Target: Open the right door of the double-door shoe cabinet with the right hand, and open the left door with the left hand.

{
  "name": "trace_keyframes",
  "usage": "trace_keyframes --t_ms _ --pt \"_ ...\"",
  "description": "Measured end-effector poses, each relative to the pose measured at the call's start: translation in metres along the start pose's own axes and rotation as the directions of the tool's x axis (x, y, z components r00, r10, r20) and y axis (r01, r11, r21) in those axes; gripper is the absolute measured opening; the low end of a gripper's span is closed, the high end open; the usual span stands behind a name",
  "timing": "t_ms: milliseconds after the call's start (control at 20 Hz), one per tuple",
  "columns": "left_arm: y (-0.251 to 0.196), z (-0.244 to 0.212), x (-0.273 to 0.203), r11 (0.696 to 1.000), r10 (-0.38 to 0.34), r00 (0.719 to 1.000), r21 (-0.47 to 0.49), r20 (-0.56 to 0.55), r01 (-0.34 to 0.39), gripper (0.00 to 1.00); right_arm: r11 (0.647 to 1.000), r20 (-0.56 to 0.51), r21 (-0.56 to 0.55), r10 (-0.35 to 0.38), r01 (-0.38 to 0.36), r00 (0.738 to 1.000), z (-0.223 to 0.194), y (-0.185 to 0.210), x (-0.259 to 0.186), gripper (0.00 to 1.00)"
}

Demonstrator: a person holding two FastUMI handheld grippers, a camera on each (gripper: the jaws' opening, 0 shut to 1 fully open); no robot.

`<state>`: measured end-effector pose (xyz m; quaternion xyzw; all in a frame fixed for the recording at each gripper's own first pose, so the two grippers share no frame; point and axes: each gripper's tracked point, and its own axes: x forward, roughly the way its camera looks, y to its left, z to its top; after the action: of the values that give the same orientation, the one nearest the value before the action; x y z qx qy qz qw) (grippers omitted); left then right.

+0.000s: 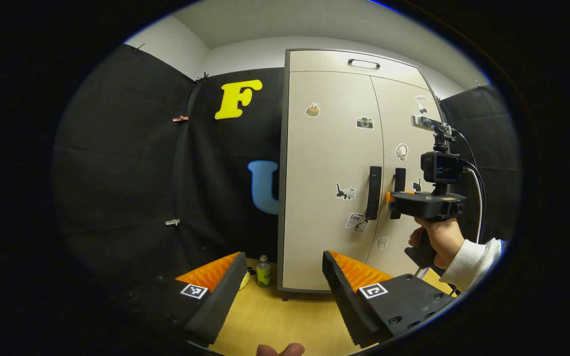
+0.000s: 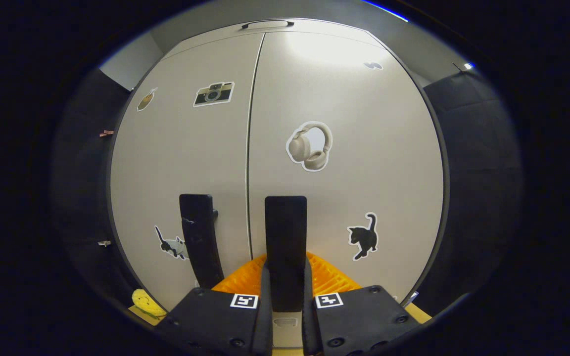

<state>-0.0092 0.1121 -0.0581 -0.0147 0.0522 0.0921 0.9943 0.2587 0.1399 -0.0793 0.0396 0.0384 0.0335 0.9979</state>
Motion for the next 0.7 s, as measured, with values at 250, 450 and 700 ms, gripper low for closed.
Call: trace_keyframes --t_ms 250,450,700 --pt "0.001 0.004 -0.023 1.0 0.014 1.0 0.013 0.008 -0.014 0.95 0.999 -0.01 -0.04 0.012 -0.012 1.0 0.002 -0.001 -0.008 0.19" --pt "-0.003 0.01 -0.036 1.0 0.023 0.999 0.02 0.028 -0.024 0.95 0.997 -0.029 0.002 0.082 -0.082 0.996 0.003 -0.003 -0.032 0.15" --pt "-0.021 0.014 -0.054 1.0 0.003 0.999 0.028 0.032 -0.004 0.95 0.99 -0.016 0.026 0.141 -0.14 0.99 0.011 -0.014 -0.057 0.15"
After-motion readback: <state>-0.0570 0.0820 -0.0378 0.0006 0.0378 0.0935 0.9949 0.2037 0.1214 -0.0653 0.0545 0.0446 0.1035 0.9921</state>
